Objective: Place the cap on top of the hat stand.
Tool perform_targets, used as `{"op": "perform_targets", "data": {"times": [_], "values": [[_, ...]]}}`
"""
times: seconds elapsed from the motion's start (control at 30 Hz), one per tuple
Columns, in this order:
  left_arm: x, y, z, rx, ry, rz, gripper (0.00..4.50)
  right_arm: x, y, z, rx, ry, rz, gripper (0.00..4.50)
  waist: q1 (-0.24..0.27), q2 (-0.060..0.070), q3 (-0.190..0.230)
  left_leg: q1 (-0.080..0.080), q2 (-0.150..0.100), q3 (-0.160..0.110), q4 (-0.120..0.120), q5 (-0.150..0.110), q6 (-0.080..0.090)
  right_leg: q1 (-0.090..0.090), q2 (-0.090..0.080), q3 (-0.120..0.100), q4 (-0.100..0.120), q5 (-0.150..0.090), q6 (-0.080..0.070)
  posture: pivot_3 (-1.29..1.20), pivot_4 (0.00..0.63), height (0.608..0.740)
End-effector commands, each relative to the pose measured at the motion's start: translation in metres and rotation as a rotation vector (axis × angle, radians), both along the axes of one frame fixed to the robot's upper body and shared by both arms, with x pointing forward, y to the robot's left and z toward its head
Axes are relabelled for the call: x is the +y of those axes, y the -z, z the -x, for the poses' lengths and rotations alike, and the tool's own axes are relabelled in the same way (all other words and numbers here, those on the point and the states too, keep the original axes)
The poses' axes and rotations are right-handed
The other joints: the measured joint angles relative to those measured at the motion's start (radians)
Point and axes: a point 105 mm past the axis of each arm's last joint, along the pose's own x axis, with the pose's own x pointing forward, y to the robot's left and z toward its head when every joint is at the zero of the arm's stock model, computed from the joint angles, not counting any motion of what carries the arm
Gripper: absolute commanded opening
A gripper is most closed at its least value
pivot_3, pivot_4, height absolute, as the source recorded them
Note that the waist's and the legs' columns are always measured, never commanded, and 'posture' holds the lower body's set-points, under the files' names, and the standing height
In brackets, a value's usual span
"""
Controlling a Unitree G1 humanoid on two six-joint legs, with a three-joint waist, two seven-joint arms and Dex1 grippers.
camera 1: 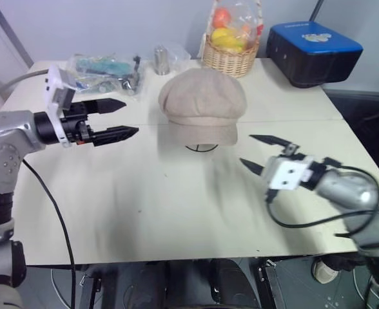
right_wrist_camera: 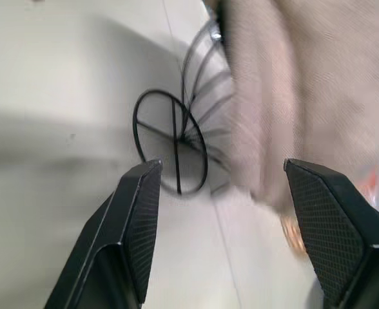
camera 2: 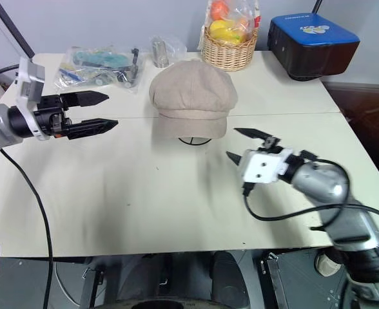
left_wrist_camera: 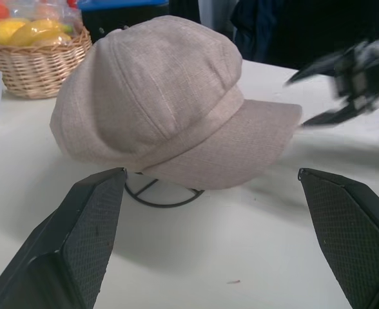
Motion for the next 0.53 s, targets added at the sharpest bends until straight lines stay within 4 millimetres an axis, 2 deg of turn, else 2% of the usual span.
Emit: {"op": "perform_targets", "data": {"times": [0.03, 0.13, 0.17, 0.23, 0.33, 0.53], "values": [[0.002, -0.012, -0.002, -0.062, 0.005, -0.013, 4.50, -0.029, -0.041, 0.009, 0.106, 0.045, -0.204, 3.32, -0.001, 0.000, 0.000, 0.002, 0.000, 0.000, -0.001, 0.000, 0.000, 0.002, 0.000, 0.000, -0.001, 0.000, 0.000, 0.00, 0.150, 0.740], [0.003, -0.014, -0.006, -0.073, -0.001, -0.016, 4.50, -0.045, -0.056, 0.013, 0.285, 0.045, -0.332, 4.34, 0.000, 0.000, 0.000, 0.007, 0.000, 0.001, -0.002, 0.000, 0.000, 0.006, 0.000, 0.000, -0.002, -0.002, -0.003, 0.00, 0.150, 0.740], [0.004, -0.014, -0.007, -0.076, 0.002, -0.019, 4.50, -0.047, -0.055, 0.017, 0.391, 0.036, -0.359, 4.47, 0.000, 0.000, 0.000, 0.008, 0.000, 0.001, -0.003, 0.000, 0.000, 0.006, 0.000, 0.000, -0.001, -0.002, -0.003, 0.00, 0.150, 0.740], [0.004, -0.015, -0.007, -0.083, 0.007, -0.023, 4.50, -0.044, -0.057, 0.029, 0.555, -0.024, -0.389, 4.47, 0.000, 0.000, 0.000, 0.008, 0.001, 0.001, -0.003, 0.000, 0.000, 0.006, -0.001, 0.000, -0.001, -0.002, -0.003, 0.00, 0.150, 0.740], [0.005, -0.019, -0.007, -0.094, 0.012, -0.025, 4.50, -0.040, -0.067, 0.040, 0.696, -0.101, -0.453, 4.47, 0.001, 0.000, 0.001, 0.008, 0.001, 0.001, -0.003, 0.000, 0.000, 0.007, -0.001, 0.000, -0.002, -0.002, -0.004, 0.00, 0.150, 0.740], [0.004, -0.021, -0.004, -0.110, 0.014, -0.035, 4.50, -0.051, -0.078, 0.022, 0.721, -0.034, -0.564, 4.47, 0.001, 0.000, 0.001, 0.008, 0.001, 0.002, -0.003, 0.000, 0.000, 0.006, -0.001, 0.000, -0.002, -0.002, -0.004, 0.00, 0.150, 0.740]]}}
